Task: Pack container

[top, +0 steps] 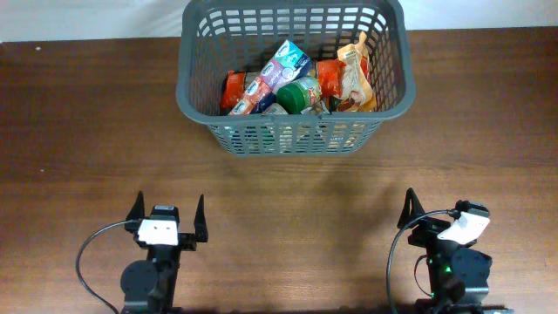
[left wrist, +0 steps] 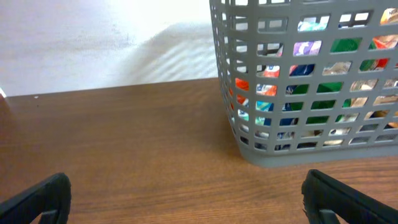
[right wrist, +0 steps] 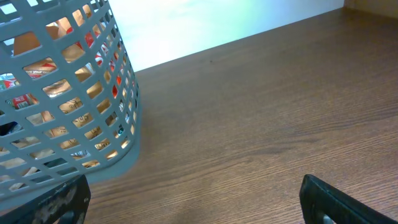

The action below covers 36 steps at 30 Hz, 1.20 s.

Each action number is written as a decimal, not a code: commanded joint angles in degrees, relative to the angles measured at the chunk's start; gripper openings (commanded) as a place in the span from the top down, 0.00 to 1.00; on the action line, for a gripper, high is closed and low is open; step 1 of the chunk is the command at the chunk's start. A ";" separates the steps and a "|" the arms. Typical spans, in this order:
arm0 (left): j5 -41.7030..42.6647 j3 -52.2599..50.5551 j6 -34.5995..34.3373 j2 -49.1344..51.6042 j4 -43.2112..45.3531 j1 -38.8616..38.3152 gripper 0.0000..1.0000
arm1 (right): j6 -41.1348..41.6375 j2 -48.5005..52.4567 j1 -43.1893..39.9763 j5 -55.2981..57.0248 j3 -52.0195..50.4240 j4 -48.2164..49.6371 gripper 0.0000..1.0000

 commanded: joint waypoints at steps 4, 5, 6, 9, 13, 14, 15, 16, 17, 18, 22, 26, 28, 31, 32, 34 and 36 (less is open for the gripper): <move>-0.37 -0.63 -0.11 -0.90 0.22 -0.17 0.01 | -0.37 -0.44 -0.39 0.48 -0.42 0.04 0.01; -0.37 -0.63 -0.11 -1.11 0.22 -0.17 0.01 | -0.37 -0.44 -0.39 0.46 -0.42 0.02 0.01; -0.37 -0.63 -0.11 -1.60 0.22 -0.17 0.01 | -0.37 -0.44 -0.39 0.48 -0.42 0.04 0.01; -0.37 -0.66 -0.11 -1.84 0.24 -0.17 0.01 | -0.37 -0.44 -0.39 0.46 -0.42 0.04 0.02; -0.37 -0.66 -0.11 -1.84 0.24 -0.17 0.01 | -0.37 -0.44 -0.39 0.48 -0.42 0.02 0.01; -0.37 -0.66 -0.11 -1.84 0.24 -0.17 0.01 | -0.37 -0.44 -0.39 0.46 -0.42 0.04 0.01; -0.37 -0.66 -0.11 -1.84 0.24 -0.17 0.01 | -0.37 -0.44 -0.39 0.48 -0.42 0.04 0.01; -0.37 -0.66 -0.11 -1.81 0.24 -0.17 0.01 | -0.37 -0.44 -0.39 0.46 -0.42 0.02 0.02; -0.37 -0.66 -0.11 -1.81 0.24 -0.17 0.01 | -0.37 -0.44 -0.39 0.48 -0.42 0.04 0.01; -0.37 -0.66 -0.11 -1.81 0.24 -0.17 0.01 | -0.37 -0.44 -0.39 0.48 -0.42 0.04 0.01; -0.37 -0.66 -0.11 -1.79 0.24 -0.17 0.01 | -0.37 -0.44 -0.39 0.46 -0.42 0.02 0.01; -0.37 -0.66 -0.11 -1.79 0.24 -0.17 0.01 | -0.37 -0.44 -0.39 0.48 -0.42 0.04 0.01; -0.37 -0.66 -0.11 -1.79 0.24 -0.17 0.01 | -0.37 -0.44 -0.39 0.48 -0.42 0.04 0.01; -0.37 -0.66 -0.11 -1.79 0.24 -0.17 0.01 | -0.37 -0.44 -0.39 0.48 -0.42 0.02 0.01; -0.37 -0.66 -0.11 -1.79 0.24 -0.17 0.01 | -0.37 -0.44 -0.39 0.48 -0.42 0.04 0.01; -0.37 -0.66 -0.11 -1.79 0.24 -0.17 0.01 | -0.37 -0.44 -0.39 0.48 -0.42 0.04 0.01; -0.37 -0.66 -0.11 -1.79 0.24 -0.17 0.01 | -0.37 -0.44 -0.39 0.48 -0.42 0.04 0.01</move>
